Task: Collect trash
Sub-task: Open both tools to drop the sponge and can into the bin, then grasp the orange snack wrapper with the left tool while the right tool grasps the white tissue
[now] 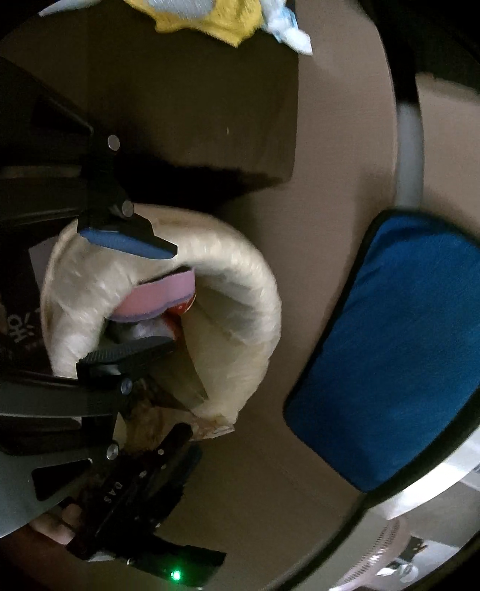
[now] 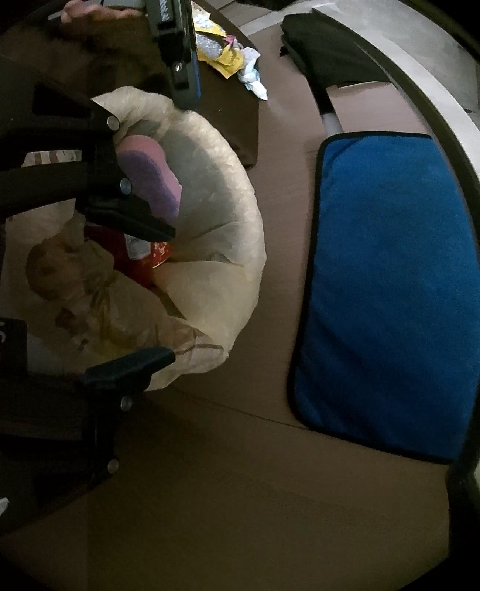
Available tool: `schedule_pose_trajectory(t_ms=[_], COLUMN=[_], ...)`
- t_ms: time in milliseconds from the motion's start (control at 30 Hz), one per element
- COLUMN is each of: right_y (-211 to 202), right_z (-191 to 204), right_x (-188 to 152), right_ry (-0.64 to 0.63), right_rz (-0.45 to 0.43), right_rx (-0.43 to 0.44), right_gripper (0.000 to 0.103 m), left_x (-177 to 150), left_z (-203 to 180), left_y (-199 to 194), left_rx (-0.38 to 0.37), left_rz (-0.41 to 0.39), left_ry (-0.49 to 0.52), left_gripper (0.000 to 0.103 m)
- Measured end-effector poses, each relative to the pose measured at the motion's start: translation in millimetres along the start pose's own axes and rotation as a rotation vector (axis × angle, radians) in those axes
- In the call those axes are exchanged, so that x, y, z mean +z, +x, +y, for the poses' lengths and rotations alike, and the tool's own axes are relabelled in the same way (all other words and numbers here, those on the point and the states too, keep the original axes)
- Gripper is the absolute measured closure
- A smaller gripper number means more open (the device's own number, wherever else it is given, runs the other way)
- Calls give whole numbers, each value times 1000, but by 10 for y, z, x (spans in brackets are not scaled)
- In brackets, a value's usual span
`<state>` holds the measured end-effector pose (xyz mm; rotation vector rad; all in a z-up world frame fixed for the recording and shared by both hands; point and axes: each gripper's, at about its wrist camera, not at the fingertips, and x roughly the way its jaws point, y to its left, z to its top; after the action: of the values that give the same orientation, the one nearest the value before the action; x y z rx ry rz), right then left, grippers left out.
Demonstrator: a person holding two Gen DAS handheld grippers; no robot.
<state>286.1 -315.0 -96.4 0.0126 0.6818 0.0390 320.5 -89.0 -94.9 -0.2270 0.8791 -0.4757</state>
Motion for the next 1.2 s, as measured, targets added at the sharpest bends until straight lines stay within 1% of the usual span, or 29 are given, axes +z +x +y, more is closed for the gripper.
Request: schedule_pose_trajectory(t_ms=[67,167,300,433,600,667,767,833,967,1100,1200], right_y=[-54,-141,-274,-355,-361,-329,-239,-180,-87,-6,22], right_z=[3,64,245,543,1130,1365,1707,1904,2244,2510,2628], right_x=[21,63,130,207,255,242,209,185,115,14,-75], right_ry=[9,10,10,-6,-83,-116,-155,-174,-204,-231,-256], right_rz=[-7,-22,-58,-87,-88,-81,-50,-27,18,56,79], right_rx=[-1,4,51,125,212,249,317,353,416,457,470], right_gripper=[47,47,47,47,47,47,47,47,47,47,47], left_x=[-13,-71,-147,-231,-417,-515,-679,-775,-936,-1008,-1046], left_z=[60,190,492,898,1475,1673,1940,2053,2300,2433,2591], left_y=[-143,-415,-853,-1341,-1919,-2081,-2283,-2361,-2452,-2437,-2484], left_rx=[18,70,155,243,347,381,421,437,427,436,461], left_rz=[-24,-68,-130,-189,-249,-257,-270,-277,-269,-270,-289], left_ry=[-3,20,23,-14,-97,-133,-178,-201,-245,-270,-323], left_gripper=[58,58,58,58,58,58,58,58,58,58,58])
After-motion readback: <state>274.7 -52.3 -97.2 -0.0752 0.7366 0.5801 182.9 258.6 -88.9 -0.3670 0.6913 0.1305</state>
